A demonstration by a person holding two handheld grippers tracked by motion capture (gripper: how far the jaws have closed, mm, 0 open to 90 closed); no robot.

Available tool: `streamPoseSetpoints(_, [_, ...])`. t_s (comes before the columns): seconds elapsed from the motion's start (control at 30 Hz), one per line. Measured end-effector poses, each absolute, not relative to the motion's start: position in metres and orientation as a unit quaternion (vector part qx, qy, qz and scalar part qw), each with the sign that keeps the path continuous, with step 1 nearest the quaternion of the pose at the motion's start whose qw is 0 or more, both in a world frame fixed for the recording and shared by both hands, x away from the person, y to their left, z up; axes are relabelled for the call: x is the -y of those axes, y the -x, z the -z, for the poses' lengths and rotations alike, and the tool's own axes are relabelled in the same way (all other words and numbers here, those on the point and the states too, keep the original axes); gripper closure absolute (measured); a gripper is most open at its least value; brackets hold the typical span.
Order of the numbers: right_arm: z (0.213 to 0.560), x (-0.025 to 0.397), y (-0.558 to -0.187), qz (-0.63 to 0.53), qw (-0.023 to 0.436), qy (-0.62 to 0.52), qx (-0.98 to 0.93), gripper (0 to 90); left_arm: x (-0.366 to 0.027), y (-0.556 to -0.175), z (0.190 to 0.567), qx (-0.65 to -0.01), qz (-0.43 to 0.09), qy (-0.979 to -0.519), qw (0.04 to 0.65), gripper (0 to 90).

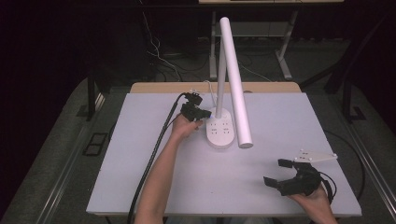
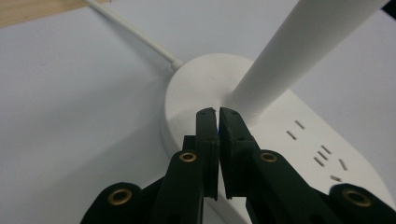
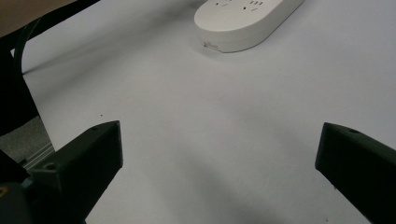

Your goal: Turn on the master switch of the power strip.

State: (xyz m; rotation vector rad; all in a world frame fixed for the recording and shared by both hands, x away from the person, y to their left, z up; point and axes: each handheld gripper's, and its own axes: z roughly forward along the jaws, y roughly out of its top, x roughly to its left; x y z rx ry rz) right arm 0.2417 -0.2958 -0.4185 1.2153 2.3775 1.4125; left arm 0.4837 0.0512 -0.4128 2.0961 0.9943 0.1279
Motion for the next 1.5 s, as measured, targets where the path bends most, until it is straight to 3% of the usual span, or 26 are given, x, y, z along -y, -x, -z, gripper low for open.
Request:
streamPoseSetpoints(0.33, [0.419, 0.296, -0.243, -0.468, 0.061, -0.402, -0.785, 0.2, -0.061, -0.476, 0.394, -0.368, -0.060, -0.837, 0.400, 86.3])
streamPoseSetpoints(0.53, [0.419, 0.296, -0.243, -0.468, 0.060, -0.403, -0.784, 0.3, -0.070, -0.469, 0.383, -0.366, -0.060, -0.831, 0.414, 79.6])
streamPoseSetpoints(0.63, [0.419, 0.296, -0.242, -0.468, 0.060, -0.403, -0.784, 0.3, -0.075, -0.466, 0.378, -0.363, -0.057, -0.833, 0.412, 68.8])
streamPoseSetpoints(0.9, [0.419, 0.296, -0.242, -0.468, 0.060, -0.404, -0.784, 0.3, -0.090, -0.458, 0.365, -0.355, -0.041, -0.825, 0.438, 19.1])
streamPoseSetpoints(1.2, [0.418, 0.296, -0.242, -0.468, 0.060, -0.404, -0.784, 0.3, -0.114, -0.443, 0.354, -0.365, -0.054, -0.808, 0.460, 2.3])
streamPoseSetpoints(1.5, [0.419, 0.295, -0.243, -0.468, 0.059, -0.402, -0.785, 0.3, -0.137, -0.424, 0.351, -0.370, -0.053, -0.810, 0.452, 0.0])
